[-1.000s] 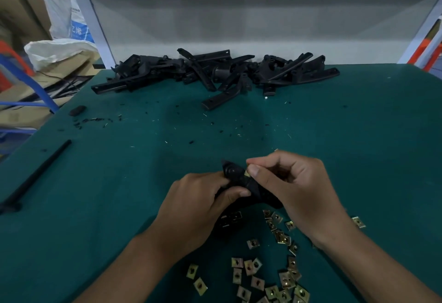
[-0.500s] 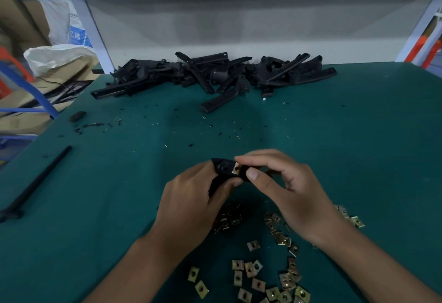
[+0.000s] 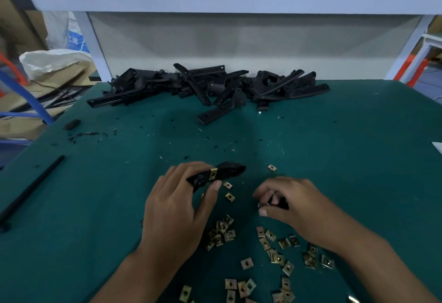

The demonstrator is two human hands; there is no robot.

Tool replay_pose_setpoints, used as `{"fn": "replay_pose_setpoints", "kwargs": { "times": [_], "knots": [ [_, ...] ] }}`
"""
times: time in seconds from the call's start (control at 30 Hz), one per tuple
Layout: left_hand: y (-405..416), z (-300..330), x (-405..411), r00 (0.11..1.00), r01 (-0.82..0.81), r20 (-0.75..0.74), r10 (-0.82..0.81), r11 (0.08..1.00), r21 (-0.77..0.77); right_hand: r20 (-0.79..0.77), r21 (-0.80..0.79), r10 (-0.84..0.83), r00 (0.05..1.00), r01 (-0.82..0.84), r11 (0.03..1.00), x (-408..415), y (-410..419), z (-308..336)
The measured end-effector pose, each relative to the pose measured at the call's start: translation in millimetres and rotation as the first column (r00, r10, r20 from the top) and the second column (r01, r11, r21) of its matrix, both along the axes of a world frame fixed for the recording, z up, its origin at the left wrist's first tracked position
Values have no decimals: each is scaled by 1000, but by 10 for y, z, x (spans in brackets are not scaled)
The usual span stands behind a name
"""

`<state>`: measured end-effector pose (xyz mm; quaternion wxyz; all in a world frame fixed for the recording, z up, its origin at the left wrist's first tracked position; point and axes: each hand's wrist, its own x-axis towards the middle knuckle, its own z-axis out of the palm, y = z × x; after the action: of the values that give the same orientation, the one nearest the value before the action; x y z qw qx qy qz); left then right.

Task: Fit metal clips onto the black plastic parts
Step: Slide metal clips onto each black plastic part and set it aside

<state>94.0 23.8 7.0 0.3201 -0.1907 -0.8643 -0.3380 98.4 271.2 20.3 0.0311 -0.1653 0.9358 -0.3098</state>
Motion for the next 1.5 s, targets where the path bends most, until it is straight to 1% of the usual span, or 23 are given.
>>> {"fn": "replay_pose_setpoints", "kwargs": {
  "times": [0.1,0.23,0.27,0.33,0.4,0.47,0.5,0.57,0.63,0.7,0.8,0.87,0.9,0.97,1.0,1.03,1.07,1.13,1.2,1.3,1.37,1.4,1.5],
  "knots": [
    [-2,-6,-1,1000,2,-1,-2,1000,10,-4,-62,-65,998,64,996,22,-19,-3],
    [-9,13,10,1000,19,-3,-19,999,25,-64,-234,-237,969,217,948,14,-52,55],
    [-10,19,10,1000,27,8,-27,999,24,-50,-297,-262,964,237,925,7,-62,80],
    [-7,28,10,999,46,28,-46,999,8,42,-460,-234,971,227,858,-1,-84,138],
    [-8,29,12,997,63,48,-63,998,-8,104,-549,-173,979,201,811,-3,-97,177],
    [-12,27,13,995,75,63,-73,997,-21,107,-534,-176,979,205,820,-8,-97,171],
    [-15,27,12,995,78,68,-76,997,-26,88,-491,-197,976,215,844,-11,-94,151],
    [-12,29,13,994,76,77,-74,997,-34,15,-345,-236,972,226,911,-14,-85,94],
    [-11,41,18,994,68,84,-65,997,-40,-52,-215,-243,969,227,950,-13,-86,52],
    [-7,54,27,994,62,91,-58,997,-45,-65,-184,-249,966,233,955,-7,-83,31],
    [2,60,33,994,56,94,-52,998,-40,-70,-204,-253,965,234,950,-13,-66,34],
    [10,63,35,995,47,92,-44,998,-30,-58,-248,-248,967,227,942,-20,-74,48],
    [13,65,35,995,43,90,-40,999,-27,-15,-310,-246,969,230,922,-22,-84,57],
    [17,67,41,996,36,88,-33,999,-31,131,-491,-213,968,250,835,-21,-109,86],
    [17,66,41,996,35,87,-32,999,-34,182,-543,-193,964,262,798,-16,-117,95],
    [17,68,41,996,35,87,-32,999,-37,192,-547,-187,963,263,794,-16,-118,100],
    [13,66,41,995,35,92,-32,999,-38,168,-510,-197,966,257,821,-16,-113,97],
    [9,61,38,994,39,101,-35,999,-32,82,-370,-229,970,243,897,-15,-102,79],
    [12,60,40,994,39,99,-36,999,-30,11,-267,-239,971,233,935,-16,-100,58],
    [19,67,38,995,41,91,-38,999,-30,-34,-250,-248,968,232,940,-12,-102,48],
    [15,73,43,994,46,97,-44,999,-21,-74,-306,-258,963,224,925,-8,-112,64],
    [12,76,45,994,46,98,-44,999,-19,-75,-365,-267,961,223,904,-5,-131,86],
    [17,106,63,996,21,89,-18,999,-32,-4,-619,-260,966,202,759,38,-225,180]
  ]
}}
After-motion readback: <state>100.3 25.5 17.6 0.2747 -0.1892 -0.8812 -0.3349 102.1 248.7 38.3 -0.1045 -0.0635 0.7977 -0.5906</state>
